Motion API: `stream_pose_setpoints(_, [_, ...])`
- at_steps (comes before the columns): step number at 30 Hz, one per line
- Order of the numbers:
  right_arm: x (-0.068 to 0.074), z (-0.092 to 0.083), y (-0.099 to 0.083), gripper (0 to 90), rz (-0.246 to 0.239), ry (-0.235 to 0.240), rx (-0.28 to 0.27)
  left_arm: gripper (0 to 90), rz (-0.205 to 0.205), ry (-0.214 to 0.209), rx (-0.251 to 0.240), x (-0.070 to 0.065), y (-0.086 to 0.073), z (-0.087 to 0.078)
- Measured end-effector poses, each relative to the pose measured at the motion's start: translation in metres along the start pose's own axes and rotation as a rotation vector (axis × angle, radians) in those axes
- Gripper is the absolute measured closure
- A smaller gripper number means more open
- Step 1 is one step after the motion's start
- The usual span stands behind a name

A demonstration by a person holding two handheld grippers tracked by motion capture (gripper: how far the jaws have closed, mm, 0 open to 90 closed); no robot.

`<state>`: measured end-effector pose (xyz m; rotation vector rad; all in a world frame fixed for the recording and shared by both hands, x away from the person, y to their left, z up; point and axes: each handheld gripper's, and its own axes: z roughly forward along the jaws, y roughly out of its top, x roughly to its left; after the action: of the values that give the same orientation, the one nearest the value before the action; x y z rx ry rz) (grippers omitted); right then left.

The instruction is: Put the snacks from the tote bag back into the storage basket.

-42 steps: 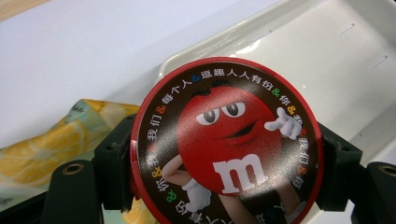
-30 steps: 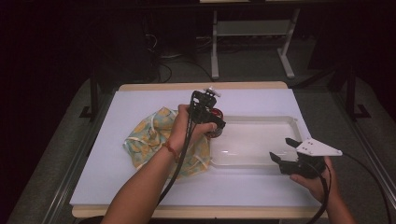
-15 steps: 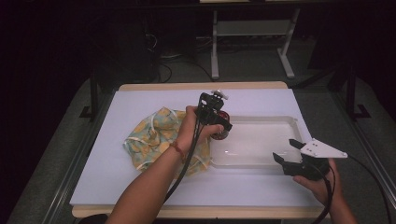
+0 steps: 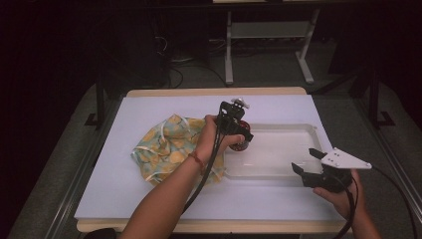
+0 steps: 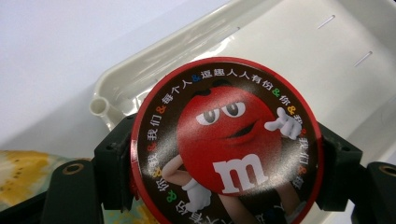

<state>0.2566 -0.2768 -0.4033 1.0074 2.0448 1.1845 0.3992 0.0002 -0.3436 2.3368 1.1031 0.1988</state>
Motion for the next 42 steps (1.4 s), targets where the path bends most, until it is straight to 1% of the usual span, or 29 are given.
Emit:
stream_pose_setpoints(4, [0.000,0.000,0.000,23.1,0.001,0.000,0.002,24.3,-0.008,-0.005,0.005,-0.002,0.000,0.006])
stream_pose_setpoints(12, [0.000,0.000,0.000,23.1,-0.002,0.004,0.004,24.3,-0.009,-0.007,0.022,-0.008,0.002,0.016])
stream_pose_setpoints(19, [0.000,0.001,0.000,23.1,-0.002,0.006,0.007,24.3,-0.018,-0.009,0.026,-0.009,0.002,0.022])
stream_pose_setpoints(31, [0.000,0.001,0.000,23.1,-0.003,0.008,0.006,24.3,-0.014,-0.013,0.037,-0.015,0.004,0.031])
stream_pose_setpoints(42, [0.000,0.002,-0.001,23.1,-0.003,0.011,0.006,24.3,-0.009,-0.026,0.046,-0.020,0.005,0.041])
